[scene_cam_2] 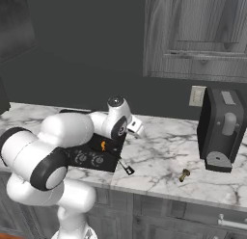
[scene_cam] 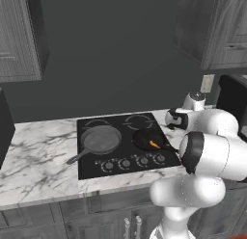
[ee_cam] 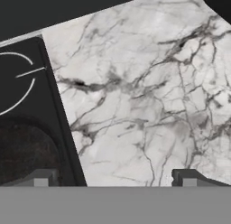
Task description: Place both pans onto different burners. Then place the mushroom and the shrimp on different pans.
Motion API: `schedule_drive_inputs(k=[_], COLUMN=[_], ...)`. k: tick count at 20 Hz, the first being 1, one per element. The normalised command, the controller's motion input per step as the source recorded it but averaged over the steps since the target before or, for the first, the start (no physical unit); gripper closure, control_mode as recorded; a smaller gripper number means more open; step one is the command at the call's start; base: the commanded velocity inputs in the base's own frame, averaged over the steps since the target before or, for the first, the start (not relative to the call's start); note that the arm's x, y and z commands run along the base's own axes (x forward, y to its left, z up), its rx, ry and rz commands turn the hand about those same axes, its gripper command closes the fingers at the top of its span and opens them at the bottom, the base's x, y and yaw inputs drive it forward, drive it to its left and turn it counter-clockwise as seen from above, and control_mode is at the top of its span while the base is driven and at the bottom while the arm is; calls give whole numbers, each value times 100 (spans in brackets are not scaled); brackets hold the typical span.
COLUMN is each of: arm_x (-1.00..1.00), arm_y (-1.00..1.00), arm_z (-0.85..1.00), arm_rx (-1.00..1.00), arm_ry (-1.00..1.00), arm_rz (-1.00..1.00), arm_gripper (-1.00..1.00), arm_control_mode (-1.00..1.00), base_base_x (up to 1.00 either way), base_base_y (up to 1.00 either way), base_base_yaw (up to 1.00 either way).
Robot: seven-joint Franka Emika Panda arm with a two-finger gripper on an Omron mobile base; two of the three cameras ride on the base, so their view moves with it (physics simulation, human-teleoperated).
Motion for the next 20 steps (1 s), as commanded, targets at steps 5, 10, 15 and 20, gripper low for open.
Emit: schedule_drive_inputs(k=[5,10,15,20], arm_x=[-13,-4,-15,-40], arm_y=[-68,-72,-70,-62], arm_z=[0,0,0,0], arm_rx=[0,0,0,0], arm_ry=[0,0,0,0], arm_rz=[-20,-17,-15,-13], arm_gripper=[-100,-100,-100,-100], arm_control_mode=[-100,-100,-100,-100], base_base_x=[0,0,0,0], base_base_y=[0,0,0,0], base_base_yaw=[0,0,0,0])
